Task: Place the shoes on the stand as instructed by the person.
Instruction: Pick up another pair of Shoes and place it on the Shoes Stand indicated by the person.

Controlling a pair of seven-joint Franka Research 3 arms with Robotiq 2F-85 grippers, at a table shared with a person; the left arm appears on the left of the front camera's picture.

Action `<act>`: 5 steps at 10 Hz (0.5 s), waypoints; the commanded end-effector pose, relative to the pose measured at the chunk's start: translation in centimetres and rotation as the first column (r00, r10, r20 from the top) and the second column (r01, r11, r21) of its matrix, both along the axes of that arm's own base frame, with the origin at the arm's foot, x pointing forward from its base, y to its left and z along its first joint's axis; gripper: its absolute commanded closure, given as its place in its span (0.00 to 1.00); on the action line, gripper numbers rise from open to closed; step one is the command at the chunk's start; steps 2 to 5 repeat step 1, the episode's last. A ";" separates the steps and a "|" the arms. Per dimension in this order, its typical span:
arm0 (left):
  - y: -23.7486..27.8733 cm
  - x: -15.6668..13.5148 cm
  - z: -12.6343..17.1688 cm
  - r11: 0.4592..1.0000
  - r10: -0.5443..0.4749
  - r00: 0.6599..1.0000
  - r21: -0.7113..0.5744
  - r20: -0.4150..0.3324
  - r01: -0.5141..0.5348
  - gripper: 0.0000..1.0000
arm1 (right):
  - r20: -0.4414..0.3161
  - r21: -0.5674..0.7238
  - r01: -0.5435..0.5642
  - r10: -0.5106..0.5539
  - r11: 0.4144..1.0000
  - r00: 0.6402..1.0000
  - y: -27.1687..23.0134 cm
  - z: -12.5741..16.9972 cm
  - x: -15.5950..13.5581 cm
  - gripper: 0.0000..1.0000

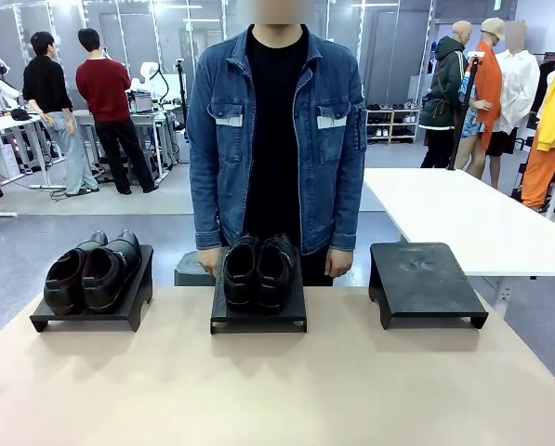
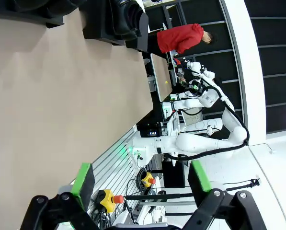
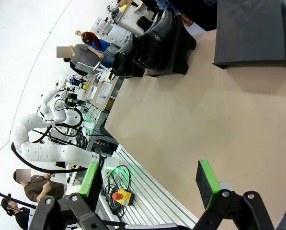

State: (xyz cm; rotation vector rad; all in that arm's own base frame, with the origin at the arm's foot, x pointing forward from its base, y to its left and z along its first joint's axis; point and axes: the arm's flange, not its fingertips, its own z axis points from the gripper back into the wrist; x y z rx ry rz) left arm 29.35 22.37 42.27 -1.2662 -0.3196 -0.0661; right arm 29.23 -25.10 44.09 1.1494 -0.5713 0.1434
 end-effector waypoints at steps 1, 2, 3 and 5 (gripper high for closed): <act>-0.2 -0.3 0.3 1.000 -0.006 0.999 -0.015 0.033 0.006 0.00 | 0.013 0.009 0.001 -0.001 1.000 1.000 -0.1 0.2 -0.1 0.00; -0.2 -0.3 0.3 1.000 -0.006 0.999 -0.015 0.033 0.006 0.00 | 0.013 0.009 0.001 -0.001 1.000 1.000 -0.1 0.2 -0.1 0.00; -0.2 -0.3 0.3 1.000 -0.006 0.999 -0.015 0.033 0.006 0.00 | 0.013 0.009 0.001 -0.001 1.000 1.000 -0.1 0.2 -0.1 0.00; -0.2 -0.3 0.3 1.000 -0.006 0.999 -0.015 0.033 0.006 0.00 | 0.013 0.009 0.001 -0.001 1.000 1.000 -0.1 0.2 -0.1 0.00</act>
